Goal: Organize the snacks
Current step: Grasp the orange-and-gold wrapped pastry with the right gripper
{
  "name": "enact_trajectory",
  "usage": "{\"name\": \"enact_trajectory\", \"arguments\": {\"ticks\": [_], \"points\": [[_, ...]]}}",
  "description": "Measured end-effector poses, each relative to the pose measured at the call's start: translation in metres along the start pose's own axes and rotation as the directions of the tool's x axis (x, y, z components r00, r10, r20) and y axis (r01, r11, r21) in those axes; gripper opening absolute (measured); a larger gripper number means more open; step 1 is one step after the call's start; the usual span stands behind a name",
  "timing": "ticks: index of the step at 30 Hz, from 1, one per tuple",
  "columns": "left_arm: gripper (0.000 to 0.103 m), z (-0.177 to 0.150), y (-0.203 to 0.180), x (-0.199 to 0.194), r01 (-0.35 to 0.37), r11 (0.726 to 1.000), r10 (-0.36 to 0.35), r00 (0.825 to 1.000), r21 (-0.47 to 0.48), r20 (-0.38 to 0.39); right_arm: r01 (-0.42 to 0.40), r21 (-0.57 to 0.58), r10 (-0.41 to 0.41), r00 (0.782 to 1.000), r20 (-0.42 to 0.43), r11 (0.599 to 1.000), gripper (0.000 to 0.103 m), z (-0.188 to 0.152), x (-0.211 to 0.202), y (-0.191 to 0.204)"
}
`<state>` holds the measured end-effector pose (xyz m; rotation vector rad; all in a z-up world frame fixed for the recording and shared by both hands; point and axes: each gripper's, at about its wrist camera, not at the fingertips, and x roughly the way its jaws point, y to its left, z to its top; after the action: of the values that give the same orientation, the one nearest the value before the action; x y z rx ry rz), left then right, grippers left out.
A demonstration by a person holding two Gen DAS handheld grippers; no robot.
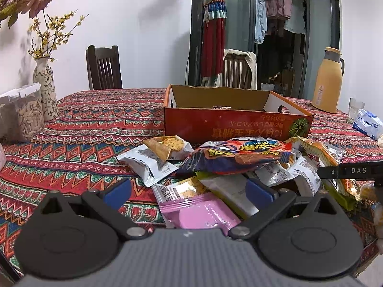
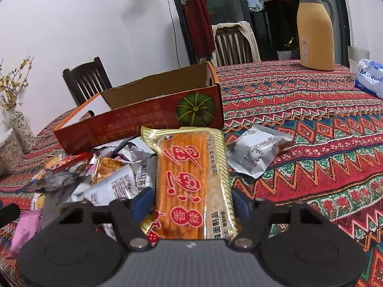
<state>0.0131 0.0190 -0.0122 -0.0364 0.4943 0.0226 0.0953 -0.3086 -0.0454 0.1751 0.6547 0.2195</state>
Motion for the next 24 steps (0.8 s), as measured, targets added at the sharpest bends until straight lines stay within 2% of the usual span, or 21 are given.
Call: {"name": "enact_trajectory", "arguments": {"ticks": [9,14,19,24], "points": [[0.103,-0.001,0.000,-0.001,-0.002,1.000,0.002,1.000,-0.003,-0.001,0.000,-0.005,0.000,1.000,0.004,1.000,0.061,-0.002,-0.001,0.001],[0.103,-0.001,0.002,-0.004,-0.008,1.000,0.008,1.000,-0.009,0.001,-0.008,-0.008,0.008,1.000,0.014,1.000,0.054,-0.003,-0.005,0.002],[0.103,0.000,0.007,-0.004,-0.023,0.999,0.022,1.000,-0.023,-0.005,0.016,-0.058,-0.012,0.997,0.070,0.998,0.035,-0.008,-0.018,0.012],[0.103,0.000,0.012,-0.004,-0.042,0.999,0.041,0.999,-0.034,-0.019,0.049,-0.090,-0.036,0.990,0.133,0.995,0.033,-0.014,-0.034,0.017]]}}
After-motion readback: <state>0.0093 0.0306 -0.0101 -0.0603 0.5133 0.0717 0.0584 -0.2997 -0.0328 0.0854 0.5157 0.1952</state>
